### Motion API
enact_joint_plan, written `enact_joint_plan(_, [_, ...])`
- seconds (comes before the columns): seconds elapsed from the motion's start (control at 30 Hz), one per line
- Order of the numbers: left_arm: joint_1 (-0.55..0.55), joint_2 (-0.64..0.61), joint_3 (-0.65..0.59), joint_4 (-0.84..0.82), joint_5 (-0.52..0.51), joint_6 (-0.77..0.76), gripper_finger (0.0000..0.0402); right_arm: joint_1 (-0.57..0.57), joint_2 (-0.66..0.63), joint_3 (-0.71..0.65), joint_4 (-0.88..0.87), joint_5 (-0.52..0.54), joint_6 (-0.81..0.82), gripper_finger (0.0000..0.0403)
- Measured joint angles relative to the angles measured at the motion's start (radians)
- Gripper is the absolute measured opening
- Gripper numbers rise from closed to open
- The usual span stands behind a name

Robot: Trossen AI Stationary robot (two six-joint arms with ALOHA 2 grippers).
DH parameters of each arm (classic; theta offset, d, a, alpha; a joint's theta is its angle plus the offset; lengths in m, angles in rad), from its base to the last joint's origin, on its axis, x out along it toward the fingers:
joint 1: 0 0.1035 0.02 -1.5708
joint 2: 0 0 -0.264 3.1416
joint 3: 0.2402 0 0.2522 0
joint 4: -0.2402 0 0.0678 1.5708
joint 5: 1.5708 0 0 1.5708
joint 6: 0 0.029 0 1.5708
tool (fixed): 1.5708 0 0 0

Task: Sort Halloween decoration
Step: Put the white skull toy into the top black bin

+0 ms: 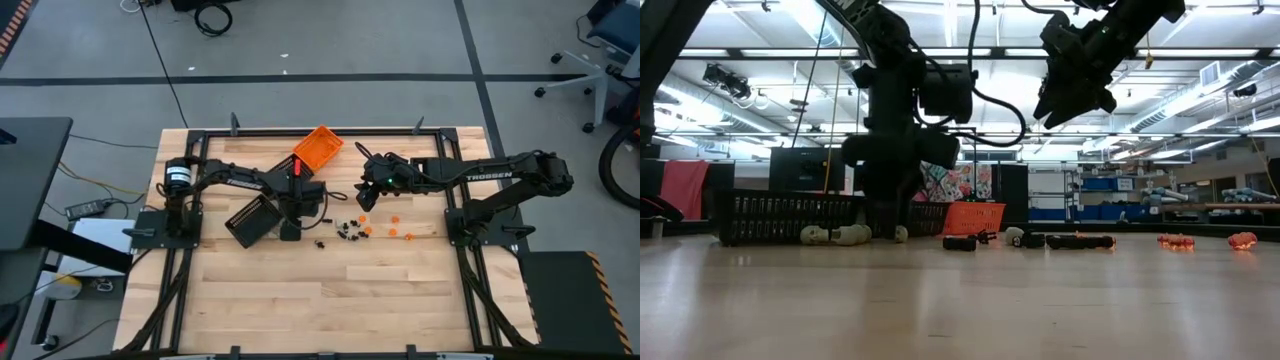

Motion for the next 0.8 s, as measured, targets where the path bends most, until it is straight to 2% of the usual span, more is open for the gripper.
enact_joint_plan(0.13, [0.0, 0.0, 0.0, 0.004, -0.013, -0.001, 0.0175, 0.0, 0.0, 0.0, 0.0, 0.0, 0.0, 0.0173])
enact_joint_plan(0.5, [-0.005, -0.001, 0.002, 0.002, -0.013, -0.028, 0.0052, 0.0, 0.0, 0.0, -0.001, 0.001, 0.0, 0.0173])
enact_joint_plan(0.8, [-0.005, -0.003, 0.005, -0.006, -0.01, -0.045, 0.0039, 0.0, 0.0, 0.0, -0.001, 0.001, 0.001, 0.0173])
